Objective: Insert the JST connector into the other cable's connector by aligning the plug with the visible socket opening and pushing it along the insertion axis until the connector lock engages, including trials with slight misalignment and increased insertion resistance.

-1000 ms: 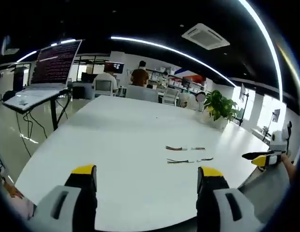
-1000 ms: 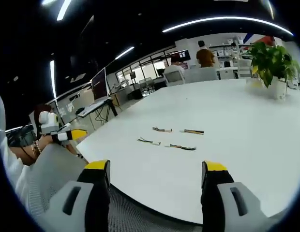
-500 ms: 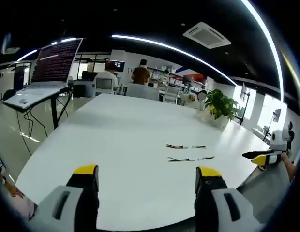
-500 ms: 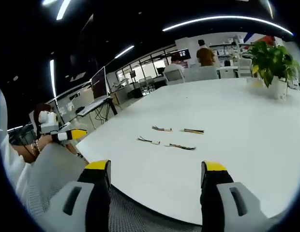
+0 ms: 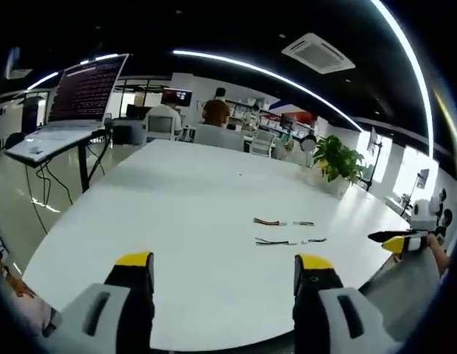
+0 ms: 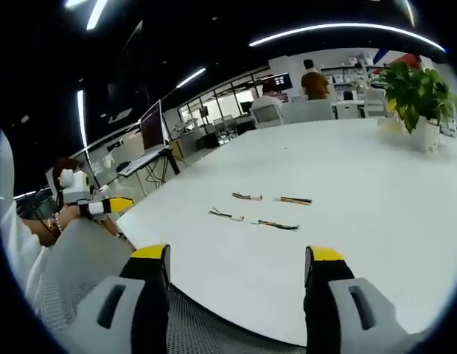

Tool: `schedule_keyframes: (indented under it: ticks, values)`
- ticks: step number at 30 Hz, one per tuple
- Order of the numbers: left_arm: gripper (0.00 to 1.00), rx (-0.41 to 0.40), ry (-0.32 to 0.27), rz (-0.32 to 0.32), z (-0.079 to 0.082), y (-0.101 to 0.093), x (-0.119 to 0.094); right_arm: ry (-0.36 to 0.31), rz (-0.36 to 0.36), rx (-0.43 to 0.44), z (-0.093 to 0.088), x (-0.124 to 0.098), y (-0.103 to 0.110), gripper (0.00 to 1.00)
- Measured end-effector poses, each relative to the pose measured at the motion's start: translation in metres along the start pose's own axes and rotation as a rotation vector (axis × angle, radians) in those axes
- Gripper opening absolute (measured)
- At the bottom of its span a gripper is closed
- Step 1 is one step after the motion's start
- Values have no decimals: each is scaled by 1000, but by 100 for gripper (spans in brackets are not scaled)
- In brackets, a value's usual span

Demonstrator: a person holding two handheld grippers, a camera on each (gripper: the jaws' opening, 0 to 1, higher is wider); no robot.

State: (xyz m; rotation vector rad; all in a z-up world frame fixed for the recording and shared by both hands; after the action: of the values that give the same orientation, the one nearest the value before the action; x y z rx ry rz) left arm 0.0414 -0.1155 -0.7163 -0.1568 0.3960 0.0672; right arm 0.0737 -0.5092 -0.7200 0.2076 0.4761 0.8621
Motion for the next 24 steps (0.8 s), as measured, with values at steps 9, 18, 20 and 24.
schedule_keyframes:
  ticks: [9,18,20,24]
  values:
    - [75,-12,-11,1,1,1,-1,9,14,-3,-1,0,1,70]
    - [70,-19,4,-4,0,1,-1,-145,8,38,5,-5,-4,92]
    - [76,-29,-7,5,1,1,-1,-152,5,41,6,-5,-4,93]
    - [77,-32,21,-5,-1,0,0,-175,4,15,8,-6,-4,94]
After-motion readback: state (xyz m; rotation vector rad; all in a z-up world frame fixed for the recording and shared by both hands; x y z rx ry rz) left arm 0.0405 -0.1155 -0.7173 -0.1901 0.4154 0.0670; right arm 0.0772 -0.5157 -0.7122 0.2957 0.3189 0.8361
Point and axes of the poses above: the point that each gripper's makers call its tool centre point, and the gripper's own axes: x roughly forward along the fingers, y roughly to its left, z roughly out of its top, the point moved 10 cm from there along -x, roughly backward along the fingers, and after that the axes turned 10 degrees about z, right-handed, at the moved point
